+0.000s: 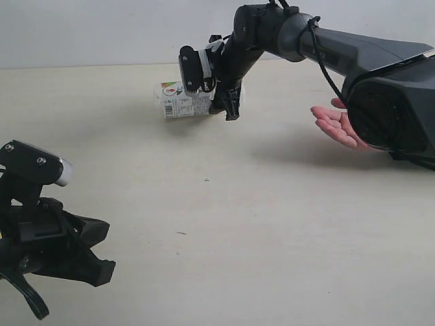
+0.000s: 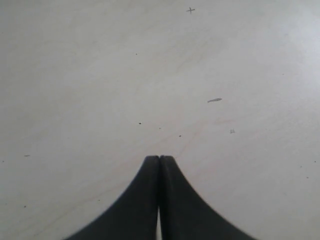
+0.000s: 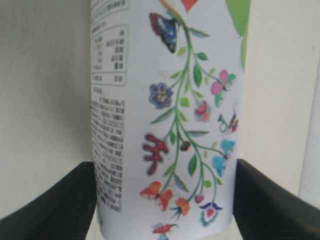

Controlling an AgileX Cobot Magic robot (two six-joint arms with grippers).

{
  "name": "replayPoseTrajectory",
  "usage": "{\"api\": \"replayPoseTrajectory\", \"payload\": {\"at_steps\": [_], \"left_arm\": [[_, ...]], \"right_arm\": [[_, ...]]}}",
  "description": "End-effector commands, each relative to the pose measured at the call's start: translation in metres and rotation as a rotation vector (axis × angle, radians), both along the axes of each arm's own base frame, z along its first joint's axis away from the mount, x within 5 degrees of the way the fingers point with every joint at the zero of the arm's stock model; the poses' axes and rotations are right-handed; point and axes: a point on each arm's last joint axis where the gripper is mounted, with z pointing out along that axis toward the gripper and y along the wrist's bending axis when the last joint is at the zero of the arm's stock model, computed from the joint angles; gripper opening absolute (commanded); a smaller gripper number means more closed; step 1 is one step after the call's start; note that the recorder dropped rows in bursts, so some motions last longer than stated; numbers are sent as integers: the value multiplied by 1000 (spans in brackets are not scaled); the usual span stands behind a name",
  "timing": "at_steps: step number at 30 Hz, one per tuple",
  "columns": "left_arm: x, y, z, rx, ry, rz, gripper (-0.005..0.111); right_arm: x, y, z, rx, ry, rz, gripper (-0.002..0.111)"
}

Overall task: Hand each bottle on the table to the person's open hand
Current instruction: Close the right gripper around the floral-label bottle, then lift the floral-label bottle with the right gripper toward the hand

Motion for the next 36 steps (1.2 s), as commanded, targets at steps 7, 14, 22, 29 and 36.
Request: {"api": "replayPoseTrajectory", "payload": {"at_steps": [7, 14, 22, 29, 36], "left_arm": [[0, 1, 1, -6, -12, 7, 1], [0, 1, 1, -6, -12, 7, 1], [0, 1, 1, -6, -12, 7, 1], [0, 1, 1, -6, -12, 7, 1], [0, 1, 1, -6, -12, 7, 1]], "right_arm": [[0, -5, 6, -9, 24, -27, 0], [-4, -6, 43, 15, 5, -41, 0], [-10, -11, 74, 29, 14, -108, 0], [-15, -27, 103, -20, 6, -286, 0], [-22, -46, 141, 70, 33, -504, 0]]}}
